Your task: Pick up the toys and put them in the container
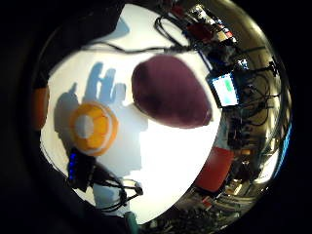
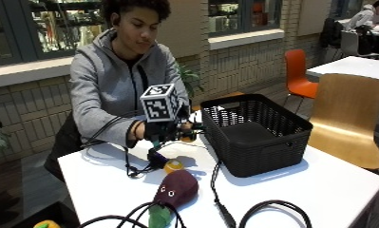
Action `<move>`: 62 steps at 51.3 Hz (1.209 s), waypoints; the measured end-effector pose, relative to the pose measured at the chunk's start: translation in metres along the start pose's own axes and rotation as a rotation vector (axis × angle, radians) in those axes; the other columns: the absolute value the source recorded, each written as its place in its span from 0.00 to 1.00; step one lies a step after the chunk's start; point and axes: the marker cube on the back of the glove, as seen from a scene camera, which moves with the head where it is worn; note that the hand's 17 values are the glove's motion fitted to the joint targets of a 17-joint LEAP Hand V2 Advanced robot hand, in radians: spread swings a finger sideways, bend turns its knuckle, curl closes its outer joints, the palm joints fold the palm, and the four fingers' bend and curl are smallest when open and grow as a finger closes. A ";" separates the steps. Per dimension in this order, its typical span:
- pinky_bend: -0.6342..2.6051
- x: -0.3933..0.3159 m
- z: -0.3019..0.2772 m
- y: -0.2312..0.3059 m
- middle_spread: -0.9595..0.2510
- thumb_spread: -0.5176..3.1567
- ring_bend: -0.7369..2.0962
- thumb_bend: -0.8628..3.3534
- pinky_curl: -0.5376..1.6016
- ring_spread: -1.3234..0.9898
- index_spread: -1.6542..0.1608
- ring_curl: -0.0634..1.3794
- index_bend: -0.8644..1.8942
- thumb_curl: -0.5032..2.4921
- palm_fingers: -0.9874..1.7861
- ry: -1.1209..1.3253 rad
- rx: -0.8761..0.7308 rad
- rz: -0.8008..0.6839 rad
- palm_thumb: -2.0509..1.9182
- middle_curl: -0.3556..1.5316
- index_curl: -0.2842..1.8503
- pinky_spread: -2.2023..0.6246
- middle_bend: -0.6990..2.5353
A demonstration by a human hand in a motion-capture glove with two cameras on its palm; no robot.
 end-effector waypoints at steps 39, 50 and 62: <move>0.30 -0.143 -0.030 -0.156 0.81 0.52 0.31 0.29 0.43 0.51 0.83 0.07 0.66 0.30 0.24 0.110 -0.134 -0.228 0.62 0.34 0.37 0.76 0.24; 0.30 -0.099 -0.052 -0.124 0.83 0.51 0.30 0.28 0.44 0.52 0.83 0.09 0.56 0.29 0.25 0.002 -0.090 -0.161 0.61 0.31 0.33 0.76 0.24; 0.29 0.001 -0.054 -0.034 0.82 0.52 0.30 0.27 0.43 0.52 0.82 0.09 0.58 0.29 0.28 0.121 -0.115 -0.011 0.62 0.29 0.34 0.76 0.25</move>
